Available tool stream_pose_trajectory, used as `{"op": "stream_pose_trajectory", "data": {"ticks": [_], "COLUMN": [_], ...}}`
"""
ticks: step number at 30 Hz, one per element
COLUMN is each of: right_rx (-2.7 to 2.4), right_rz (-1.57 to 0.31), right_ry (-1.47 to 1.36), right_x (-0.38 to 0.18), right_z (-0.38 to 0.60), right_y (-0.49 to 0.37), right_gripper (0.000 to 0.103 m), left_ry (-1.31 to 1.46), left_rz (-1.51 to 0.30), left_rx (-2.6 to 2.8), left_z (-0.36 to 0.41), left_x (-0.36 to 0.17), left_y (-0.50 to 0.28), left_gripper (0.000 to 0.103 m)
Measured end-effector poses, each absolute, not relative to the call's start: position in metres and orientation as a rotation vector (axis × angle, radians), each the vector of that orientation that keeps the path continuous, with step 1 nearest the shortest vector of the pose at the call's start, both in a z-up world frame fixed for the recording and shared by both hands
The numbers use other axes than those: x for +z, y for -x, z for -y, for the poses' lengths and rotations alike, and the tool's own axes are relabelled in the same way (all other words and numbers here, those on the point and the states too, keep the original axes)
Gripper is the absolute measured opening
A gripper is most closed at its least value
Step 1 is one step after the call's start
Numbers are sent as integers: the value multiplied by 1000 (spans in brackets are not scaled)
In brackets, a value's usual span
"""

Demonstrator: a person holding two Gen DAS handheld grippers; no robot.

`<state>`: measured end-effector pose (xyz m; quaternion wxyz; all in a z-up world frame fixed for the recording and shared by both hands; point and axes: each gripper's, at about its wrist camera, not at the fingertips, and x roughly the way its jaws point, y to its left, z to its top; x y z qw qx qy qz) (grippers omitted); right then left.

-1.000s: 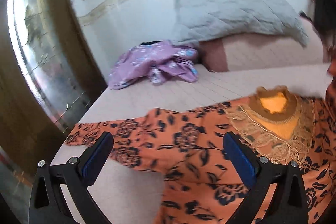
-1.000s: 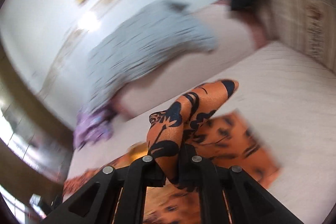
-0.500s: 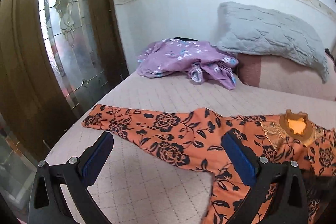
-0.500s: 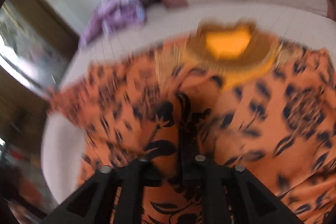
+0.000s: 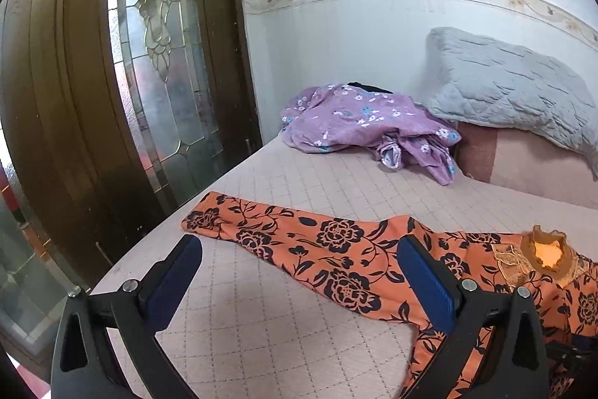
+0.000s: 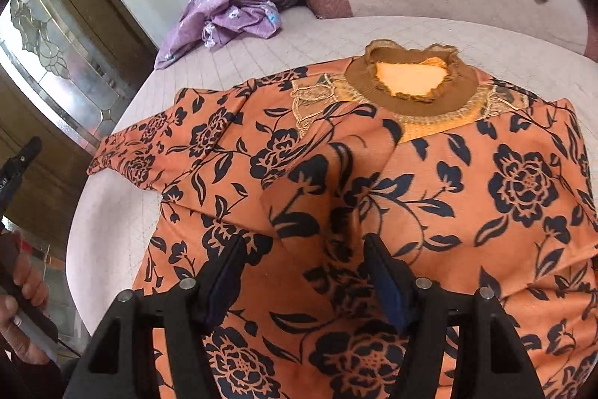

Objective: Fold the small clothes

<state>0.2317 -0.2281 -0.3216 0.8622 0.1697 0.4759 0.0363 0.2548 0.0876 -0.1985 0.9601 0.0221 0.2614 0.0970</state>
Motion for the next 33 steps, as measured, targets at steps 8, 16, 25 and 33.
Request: {"op": "stream_pose_trajectory", "data": {"ticks": [8, 16, 25, 33], "right_rx": [73, 30, -87, -120], "right_rz": [-963, -879, -817, -953], "right_ry": [-358, -415, -698, -896], "right_x": [-311, -299, -334, -372], "right_z": [236, 287, 403, 431], "right_y": [-228, -201, -170, -182], "right_gripper": [69, 69, 58, 46], "left_ry": [-57, -75, 90, 292], "left_rz": [-538, -639, -968, -1241], "left_rx": [187, 35, -315, -488], "left_z": [-80, -38, 38, 81], "left_x": [-201, -214, -278, -336], "left_y": [-258, -272, -314, -333], "left_gripper": [103, 103, 103, 52]}}
